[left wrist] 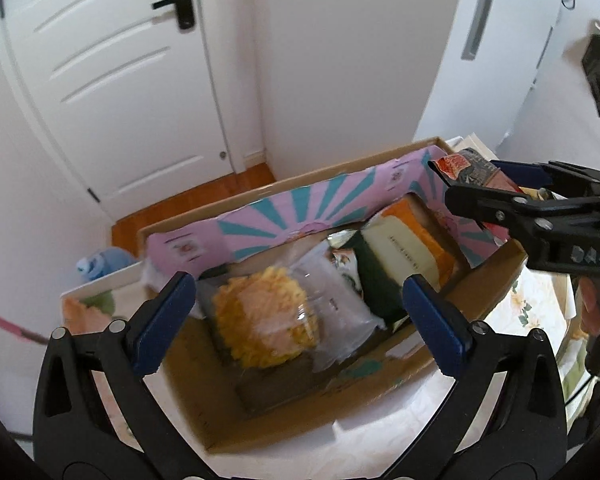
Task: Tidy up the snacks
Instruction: 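Carry both packets into the cardboard box and open both grippers to release them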
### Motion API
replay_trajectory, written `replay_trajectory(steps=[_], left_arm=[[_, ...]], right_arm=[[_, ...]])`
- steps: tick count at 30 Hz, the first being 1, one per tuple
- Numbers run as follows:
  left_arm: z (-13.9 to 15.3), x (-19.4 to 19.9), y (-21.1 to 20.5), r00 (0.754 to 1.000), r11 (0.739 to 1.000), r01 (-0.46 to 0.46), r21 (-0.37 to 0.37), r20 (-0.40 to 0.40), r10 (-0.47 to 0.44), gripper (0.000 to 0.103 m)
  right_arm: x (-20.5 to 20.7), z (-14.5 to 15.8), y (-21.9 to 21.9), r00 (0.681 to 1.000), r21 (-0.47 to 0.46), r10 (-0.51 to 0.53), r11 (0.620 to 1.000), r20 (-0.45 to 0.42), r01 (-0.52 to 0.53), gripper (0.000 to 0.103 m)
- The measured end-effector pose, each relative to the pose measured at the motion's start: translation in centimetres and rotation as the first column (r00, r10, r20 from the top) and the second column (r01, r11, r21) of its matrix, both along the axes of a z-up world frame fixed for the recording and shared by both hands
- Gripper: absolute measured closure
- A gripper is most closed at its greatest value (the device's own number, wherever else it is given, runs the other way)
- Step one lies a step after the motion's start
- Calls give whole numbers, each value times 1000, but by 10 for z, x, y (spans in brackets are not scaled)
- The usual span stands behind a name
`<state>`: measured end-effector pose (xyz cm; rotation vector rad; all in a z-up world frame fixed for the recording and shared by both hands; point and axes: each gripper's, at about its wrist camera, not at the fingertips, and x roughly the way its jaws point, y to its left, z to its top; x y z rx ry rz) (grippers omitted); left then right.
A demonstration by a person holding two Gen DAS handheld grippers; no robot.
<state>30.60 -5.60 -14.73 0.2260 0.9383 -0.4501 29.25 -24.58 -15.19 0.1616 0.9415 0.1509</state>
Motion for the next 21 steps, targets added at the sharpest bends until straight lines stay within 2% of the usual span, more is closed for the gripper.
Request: replay_trajectory(steps=[12, 13, 15, 21], left_arm=[[12, -19, 41, 993, 993, -117, -6, 34, 117, 1], [12, -21, 44, 991, 992, -126, -6, 38, 126, 1], [15, -26, 47, 989, 990, -141, -6, 43, 141, 1], [25, -48, 58, 978, 980, -197, -4, 73, 197, 1]], right_arm=[[27, -5, 30, 997, 45, 62, 997, -56, -59, 30], [29, -8, 32, 997, 52, 61, 997, -56, -58, 28], [27, -10, 32, 999, 43, 41, 998, -23, -40, 1], [15, -8, 26, 1000, 90, 24, 996, 10, -25, 1]])
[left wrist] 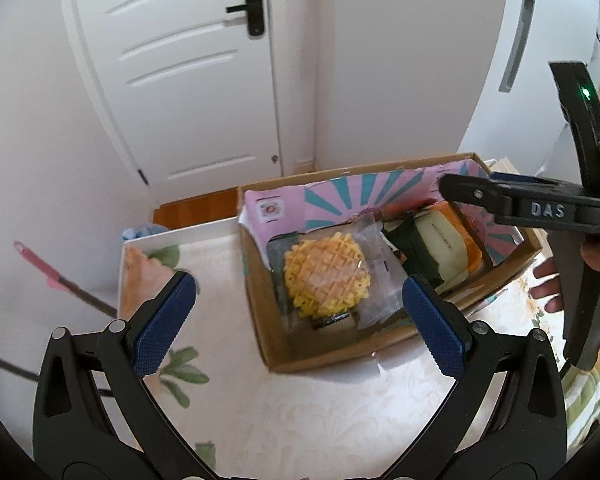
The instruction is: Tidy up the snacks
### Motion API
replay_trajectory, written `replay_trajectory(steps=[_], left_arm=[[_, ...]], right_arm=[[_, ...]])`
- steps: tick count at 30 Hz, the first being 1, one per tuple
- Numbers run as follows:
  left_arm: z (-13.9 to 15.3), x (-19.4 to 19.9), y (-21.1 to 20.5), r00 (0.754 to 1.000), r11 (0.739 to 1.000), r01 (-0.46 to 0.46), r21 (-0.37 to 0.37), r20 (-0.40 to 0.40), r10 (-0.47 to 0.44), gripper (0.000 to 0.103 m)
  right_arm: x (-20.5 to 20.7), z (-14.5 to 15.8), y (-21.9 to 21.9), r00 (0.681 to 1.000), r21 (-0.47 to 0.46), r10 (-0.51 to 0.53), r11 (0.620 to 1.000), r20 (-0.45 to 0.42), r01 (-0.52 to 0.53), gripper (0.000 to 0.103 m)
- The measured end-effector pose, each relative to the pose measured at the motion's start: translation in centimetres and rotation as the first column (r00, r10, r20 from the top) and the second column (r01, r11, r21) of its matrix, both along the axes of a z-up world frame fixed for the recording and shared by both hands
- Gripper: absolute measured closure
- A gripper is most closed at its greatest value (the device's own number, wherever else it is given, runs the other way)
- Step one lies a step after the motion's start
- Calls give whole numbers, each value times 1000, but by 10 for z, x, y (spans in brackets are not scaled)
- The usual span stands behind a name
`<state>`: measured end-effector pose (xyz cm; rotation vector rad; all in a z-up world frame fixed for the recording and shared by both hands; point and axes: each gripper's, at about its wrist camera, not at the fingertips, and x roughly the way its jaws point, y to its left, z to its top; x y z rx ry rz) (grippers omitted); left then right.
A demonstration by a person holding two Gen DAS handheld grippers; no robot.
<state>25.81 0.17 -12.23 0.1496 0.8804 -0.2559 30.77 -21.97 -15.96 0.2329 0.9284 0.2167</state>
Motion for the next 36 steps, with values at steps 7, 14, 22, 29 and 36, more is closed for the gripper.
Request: replay_trajectory(steps=[7, 14, 22, 29, 36], left_arm=[[23, -28, -2, 997, 997, -61, -45, 34, 62, 1], [58, -59, -20, 989, 992, -97, -78, 105, 105, 1], [110, -114, -34, 958, 981, -153, -120, 224, 177, 0], [132, -148, -37, 929, 972, -197, -126, 294, 226, 0], [138, -159, -34, 927, 972, -180, -150, 306, 218, 0]], right_arm=[[-32, 23, -10, 999, -27, 34, 999, 34, -33, 0], [-78, 67, -29, 993, -80, 49, 996, 108, -40, 1], [-141, 123, -49, 973, -122, 23, 993, 231, 6, 0], [-183, 149, -52, 956, -143, -29, 987, 294, 74, 1], [-211, 153, -44, 925, -175, -78, 973, 371, 152, 1]])
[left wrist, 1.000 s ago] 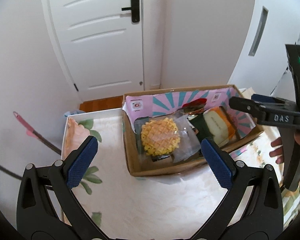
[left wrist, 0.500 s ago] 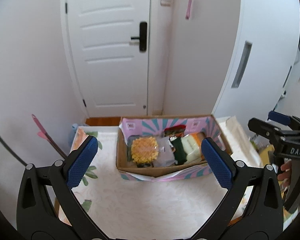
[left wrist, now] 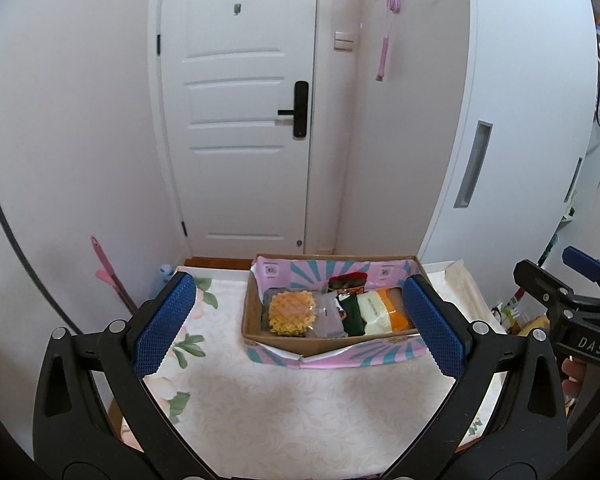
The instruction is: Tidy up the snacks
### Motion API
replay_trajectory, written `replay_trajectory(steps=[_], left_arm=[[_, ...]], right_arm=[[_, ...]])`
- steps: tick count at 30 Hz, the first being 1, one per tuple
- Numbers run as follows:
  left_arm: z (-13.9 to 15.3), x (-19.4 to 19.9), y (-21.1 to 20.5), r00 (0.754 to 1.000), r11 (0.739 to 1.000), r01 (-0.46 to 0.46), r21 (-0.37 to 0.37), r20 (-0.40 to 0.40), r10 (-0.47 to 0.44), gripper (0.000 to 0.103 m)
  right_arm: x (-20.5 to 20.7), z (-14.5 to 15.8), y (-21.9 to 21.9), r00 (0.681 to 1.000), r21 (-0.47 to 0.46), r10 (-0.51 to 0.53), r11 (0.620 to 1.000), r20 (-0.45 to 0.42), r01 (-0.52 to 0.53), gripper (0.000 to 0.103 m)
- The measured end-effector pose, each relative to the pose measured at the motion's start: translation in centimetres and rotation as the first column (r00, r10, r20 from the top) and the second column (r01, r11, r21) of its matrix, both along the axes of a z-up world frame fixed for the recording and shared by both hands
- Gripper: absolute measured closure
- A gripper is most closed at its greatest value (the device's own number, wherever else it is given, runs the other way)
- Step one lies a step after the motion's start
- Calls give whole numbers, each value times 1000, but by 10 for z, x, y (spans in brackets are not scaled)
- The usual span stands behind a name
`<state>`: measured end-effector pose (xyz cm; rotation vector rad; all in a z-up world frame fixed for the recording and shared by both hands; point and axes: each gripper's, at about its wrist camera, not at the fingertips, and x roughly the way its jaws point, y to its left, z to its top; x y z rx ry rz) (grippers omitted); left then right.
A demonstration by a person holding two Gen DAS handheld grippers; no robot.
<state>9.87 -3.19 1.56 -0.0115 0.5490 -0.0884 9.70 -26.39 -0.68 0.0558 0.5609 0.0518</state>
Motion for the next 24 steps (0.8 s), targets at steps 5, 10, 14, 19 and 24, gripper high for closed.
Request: replay_trajectory(steps=[5, 10, 14, 19, 24], left_arm=[[-1, -5, 2, 1000, 1000, 9, 11, 17, -9, 0], [-4, -6, 5, 1000, 1000, 18, 12, 15, -18, 0], [-5, -3, 6, 1000, 1000, 23, 3, 10, -23, 0], [-4, -1, 6, 999, 1000, 30, 7, 18, -30, 0], [-5, 0, 7, 999, 1000, 30, 7, 17, -30, 0]], right_arm=[[-8, 0, 2, 1000, -10, -27, 1000, 12, 27, 1], [-8, 1, 3, 999, -9, -44, 999, 21, 44, 1], [-11, 2, 5, 998, -9, -54, 998, 27, 54, 1], [-9, 2, 6, 998, -11, -60, 998, 28, 60, 1], [-8, 2, 5, 998, -10, -62, 998, 27, 62, 1]])
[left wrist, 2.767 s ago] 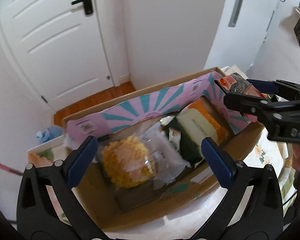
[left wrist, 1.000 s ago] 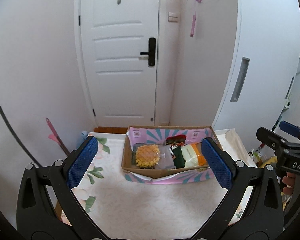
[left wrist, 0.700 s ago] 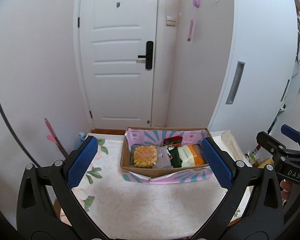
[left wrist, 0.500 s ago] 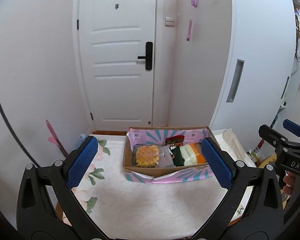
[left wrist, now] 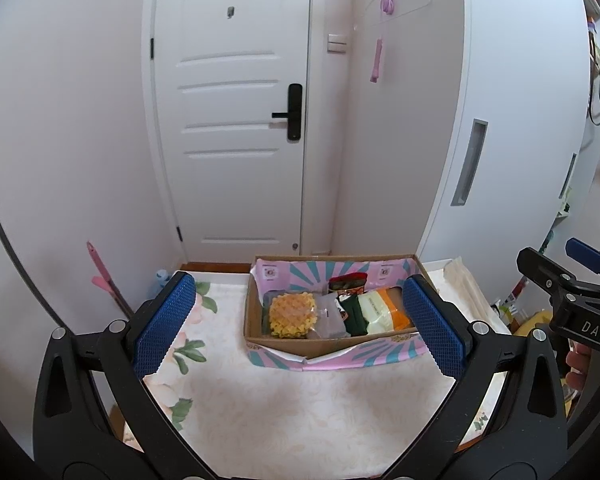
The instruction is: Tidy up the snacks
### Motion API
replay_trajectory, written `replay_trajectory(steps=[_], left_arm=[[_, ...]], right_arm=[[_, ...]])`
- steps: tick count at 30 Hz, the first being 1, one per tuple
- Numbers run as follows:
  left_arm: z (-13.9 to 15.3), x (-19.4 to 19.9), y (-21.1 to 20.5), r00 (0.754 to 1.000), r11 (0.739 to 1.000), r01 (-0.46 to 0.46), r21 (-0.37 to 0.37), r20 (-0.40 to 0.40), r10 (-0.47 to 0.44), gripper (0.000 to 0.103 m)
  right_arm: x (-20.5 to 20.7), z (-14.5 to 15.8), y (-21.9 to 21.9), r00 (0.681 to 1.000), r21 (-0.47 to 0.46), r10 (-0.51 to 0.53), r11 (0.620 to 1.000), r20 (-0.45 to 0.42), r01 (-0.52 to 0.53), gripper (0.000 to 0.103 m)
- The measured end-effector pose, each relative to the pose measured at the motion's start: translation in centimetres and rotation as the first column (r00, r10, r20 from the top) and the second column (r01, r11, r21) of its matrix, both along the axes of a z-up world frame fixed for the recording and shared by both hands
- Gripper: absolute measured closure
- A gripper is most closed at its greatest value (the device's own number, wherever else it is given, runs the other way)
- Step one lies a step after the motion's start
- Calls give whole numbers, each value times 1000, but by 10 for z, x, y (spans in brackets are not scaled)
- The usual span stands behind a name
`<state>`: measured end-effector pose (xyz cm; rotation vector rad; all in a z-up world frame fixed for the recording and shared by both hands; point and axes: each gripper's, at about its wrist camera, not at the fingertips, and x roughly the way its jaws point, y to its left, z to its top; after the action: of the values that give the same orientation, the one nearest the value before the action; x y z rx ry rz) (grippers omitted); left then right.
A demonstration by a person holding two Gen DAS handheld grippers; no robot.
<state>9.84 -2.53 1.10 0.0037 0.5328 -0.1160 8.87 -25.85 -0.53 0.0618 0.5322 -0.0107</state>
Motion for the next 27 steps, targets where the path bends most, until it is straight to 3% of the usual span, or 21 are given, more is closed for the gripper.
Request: replay_trajectory(steps=[27], left_arm=[[0, 2, 3, 1000, 1000, -4, 0, 1, 4, 0]], right_arm=[[4, 1, 6, 1000, -9, 11, 1000, -2, -11, 1]])
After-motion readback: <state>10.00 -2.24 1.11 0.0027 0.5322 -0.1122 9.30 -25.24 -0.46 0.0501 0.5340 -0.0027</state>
